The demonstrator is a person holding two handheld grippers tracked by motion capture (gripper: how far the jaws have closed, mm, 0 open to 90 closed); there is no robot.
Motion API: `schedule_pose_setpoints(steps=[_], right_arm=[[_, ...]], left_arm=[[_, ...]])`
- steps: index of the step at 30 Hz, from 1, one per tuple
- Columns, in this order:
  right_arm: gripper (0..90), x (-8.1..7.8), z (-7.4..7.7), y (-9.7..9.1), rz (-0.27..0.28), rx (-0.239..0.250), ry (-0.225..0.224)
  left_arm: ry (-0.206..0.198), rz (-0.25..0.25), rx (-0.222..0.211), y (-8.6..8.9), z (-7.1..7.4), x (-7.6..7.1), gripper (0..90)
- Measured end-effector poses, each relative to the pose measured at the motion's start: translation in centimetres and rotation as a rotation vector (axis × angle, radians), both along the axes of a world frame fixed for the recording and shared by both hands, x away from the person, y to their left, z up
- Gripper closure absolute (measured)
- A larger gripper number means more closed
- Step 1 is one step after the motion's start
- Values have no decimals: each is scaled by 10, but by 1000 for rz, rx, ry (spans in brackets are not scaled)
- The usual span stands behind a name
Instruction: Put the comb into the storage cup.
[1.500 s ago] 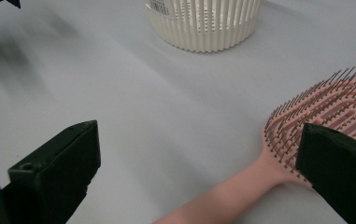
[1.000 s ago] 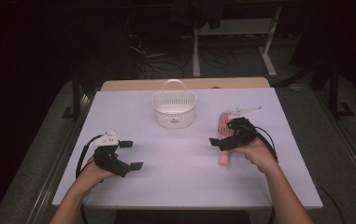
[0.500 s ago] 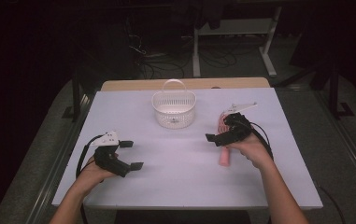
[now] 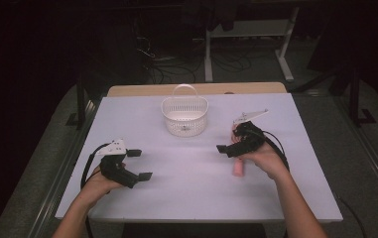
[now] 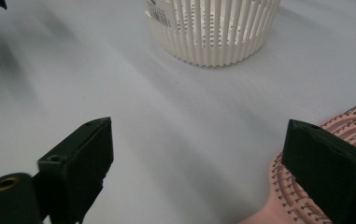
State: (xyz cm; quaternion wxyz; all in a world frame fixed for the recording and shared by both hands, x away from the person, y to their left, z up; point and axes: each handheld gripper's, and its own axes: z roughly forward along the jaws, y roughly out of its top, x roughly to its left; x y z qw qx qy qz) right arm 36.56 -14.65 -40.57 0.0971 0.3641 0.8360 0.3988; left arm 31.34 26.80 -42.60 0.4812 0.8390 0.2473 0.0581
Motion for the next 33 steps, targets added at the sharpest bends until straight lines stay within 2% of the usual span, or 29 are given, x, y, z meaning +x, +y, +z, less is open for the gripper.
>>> schedule_pose_setpoints(steps=[8, 10, 12, 22, 23, 24, 25, 31, 33], right_arm=[[245, -2, -3, 2, 31, -13, 32], [310, -3, -5, 3, 40, -28, 49], [330, -4, -6, 4, 44, -35, 52], [608, -7, -11, 5, 72, -61, 86], [608, -7, -11, 5, 72, -61, 86], [694, -8, -12, 5, 78, -72, 90], [722, -8, -13, 6, 80, -76, 94], [864, -9, -15, 6, 98, -93, 112], [885, -10, -17, 5, 105, -100, 116]], left_arm=[[0, 0, 0, 0, 0, 0, 0], [1, 0, 1, 0, 0, 0, 0], [1, 0, 1, 0, 0, 0, 0], [1, 1, 0, 0, 0, 0, 0], [1, 1, 0, 0, 0, 0, 0], [-1, 3, -3, 0, 0, 0, 0], [-1, 3, -3, 0, 0, 0, 0], [-1, 2, -1, 0, 0, 0, 0], [-1, 2, -2, 0, 0, 0, 0]])
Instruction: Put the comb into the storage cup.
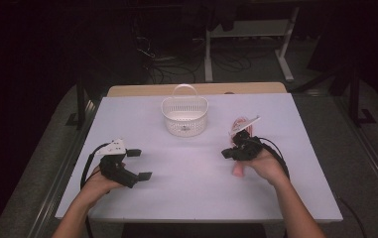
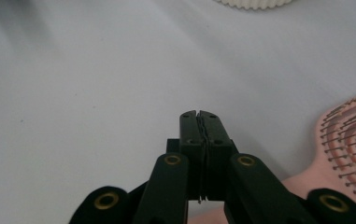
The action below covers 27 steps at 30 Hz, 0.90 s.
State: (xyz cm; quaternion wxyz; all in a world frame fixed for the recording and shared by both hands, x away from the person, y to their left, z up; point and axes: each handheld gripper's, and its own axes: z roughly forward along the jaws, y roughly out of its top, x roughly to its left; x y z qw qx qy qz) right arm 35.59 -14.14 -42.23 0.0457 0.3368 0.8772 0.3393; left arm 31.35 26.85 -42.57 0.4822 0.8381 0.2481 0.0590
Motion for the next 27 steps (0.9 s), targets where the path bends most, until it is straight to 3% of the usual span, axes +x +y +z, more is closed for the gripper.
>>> schedule_pose_setpoints(steps=[27], right_arm=[[888, -20, -15, -8, 15, -83, 45]], left_arm=[[-6, 4, 1, 1, 1, 0, 0]])
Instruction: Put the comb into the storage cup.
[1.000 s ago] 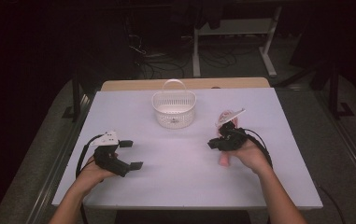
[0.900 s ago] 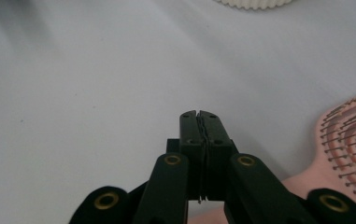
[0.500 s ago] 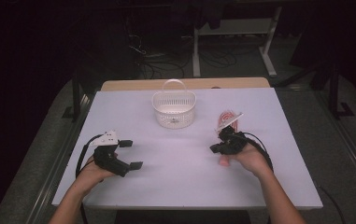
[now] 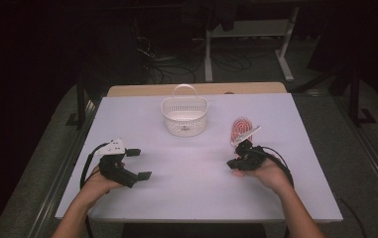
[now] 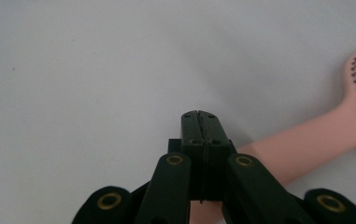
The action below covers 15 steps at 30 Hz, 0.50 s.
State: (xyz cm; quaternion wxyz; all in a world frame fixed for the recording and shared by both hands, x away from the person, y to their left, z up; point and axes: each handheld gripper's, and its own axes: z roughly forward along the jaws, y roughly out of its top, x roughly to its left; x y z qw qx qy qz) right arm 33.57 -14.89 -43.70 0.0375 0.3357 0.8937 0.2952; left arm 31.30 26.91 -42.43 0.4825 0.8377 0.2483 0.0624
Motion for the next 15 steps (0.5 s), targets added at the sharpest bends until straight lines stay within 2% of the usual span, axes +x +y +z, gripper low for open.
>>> schedule_pose_setpoints(steps=[8, 15], right_arm=[[888, -1, 0, -1, -1, -3, 6], [888, 0, 2, -10, -29, -24, 13]], left_arm=[[0, 1, -2, 0, 0, 0, 0], [1, -1, -2, -1, 0, 0, 0]])
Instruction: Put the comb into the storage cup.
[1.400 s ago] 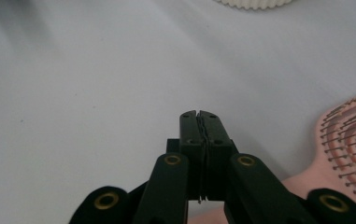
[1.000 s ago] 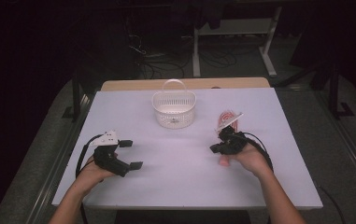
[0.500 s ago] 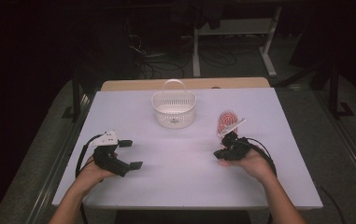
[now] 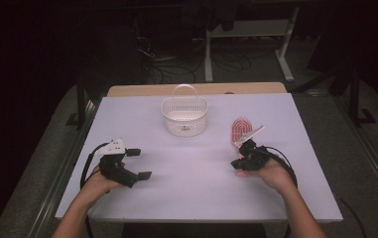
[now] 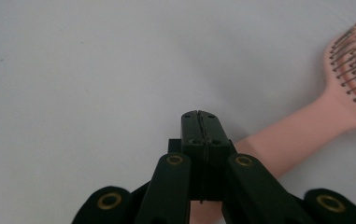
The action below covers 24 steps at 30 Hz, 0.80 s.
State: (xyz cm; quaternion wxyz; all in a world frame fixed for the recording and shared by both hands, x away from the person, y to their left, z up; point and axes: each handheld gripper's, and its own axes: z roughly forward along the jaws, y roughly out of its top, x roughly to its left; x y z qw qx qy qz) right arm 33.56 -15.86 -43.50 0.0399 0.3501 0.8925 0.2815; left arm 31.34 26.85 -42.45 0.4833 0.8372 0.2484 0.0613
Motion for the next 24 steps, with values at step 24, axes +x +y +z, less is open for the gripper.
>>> schedule_pose_setpoints(steps=[24], right_arm=[[888, 5, -3, -38, -112, -45, 29]], left_arm=[[-1, -5, 2, -1, 0, 1, 0]])
